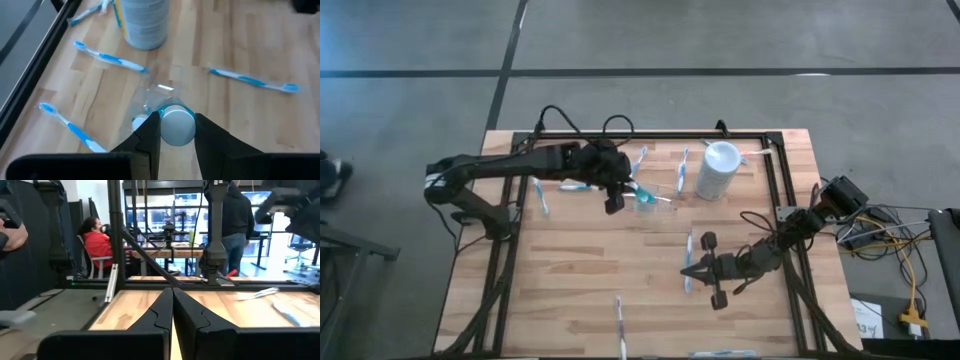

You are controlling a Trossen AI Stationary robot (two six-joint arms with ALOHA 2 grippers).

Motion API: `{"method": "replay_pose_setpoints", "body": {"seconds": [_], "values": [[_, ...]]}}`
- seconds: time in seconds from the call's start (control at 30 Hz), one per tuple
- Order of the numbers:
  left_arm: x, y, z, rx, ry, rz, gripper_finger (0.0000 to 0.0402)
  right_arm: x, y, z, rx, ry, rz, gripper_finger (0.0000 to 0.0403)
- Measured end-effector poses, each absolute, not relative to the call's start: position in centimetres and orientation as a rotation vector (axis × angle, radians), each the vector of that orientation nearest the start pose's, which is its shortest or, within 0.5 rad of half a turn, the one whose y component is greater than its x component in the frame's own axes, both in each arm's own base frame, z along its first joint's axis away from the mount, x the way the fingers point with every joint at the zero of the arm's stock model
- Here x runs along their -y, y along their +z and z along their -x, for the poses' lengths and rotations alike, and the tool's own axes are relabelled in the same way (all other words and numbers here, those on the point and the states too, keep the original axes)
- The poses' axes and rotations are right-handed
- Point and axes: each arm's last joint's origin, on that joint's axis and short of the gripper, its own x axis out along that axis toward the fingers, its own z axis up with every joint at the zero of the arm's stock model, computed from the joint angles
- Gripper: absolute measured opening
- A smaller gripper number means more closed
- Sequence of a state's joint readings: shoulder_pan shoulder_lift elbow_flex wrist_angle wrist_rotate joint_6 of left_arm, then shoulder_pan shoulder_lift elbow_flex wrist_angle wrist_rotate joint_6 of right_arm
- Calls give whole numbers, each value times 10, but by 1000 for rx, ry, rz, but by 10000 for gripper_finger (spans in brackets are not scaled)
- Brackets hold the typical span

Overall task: Pick & Place toothbrushing station
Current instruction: Put the mouthwash into the transparent organizer

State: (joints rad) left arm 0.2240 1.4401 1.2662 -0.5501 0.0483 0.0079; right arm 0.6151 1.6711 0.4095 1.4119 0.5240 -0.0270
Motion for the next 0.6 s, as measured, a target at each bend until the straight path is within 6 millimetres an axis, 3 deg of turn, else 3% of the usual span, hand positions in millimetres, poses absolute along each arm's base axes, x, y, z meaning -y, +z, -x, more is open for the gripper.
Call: {"method": "replay_pose_setpoints", "body": {"seconds": [0.43,0.6], "values": [[-92,301,-366,-953,124,9,91,-144,163,-229,113,83,33,8],[-96,297,-380,-997,124,4,91,-143,161,-228,106,83,38,8]]}}
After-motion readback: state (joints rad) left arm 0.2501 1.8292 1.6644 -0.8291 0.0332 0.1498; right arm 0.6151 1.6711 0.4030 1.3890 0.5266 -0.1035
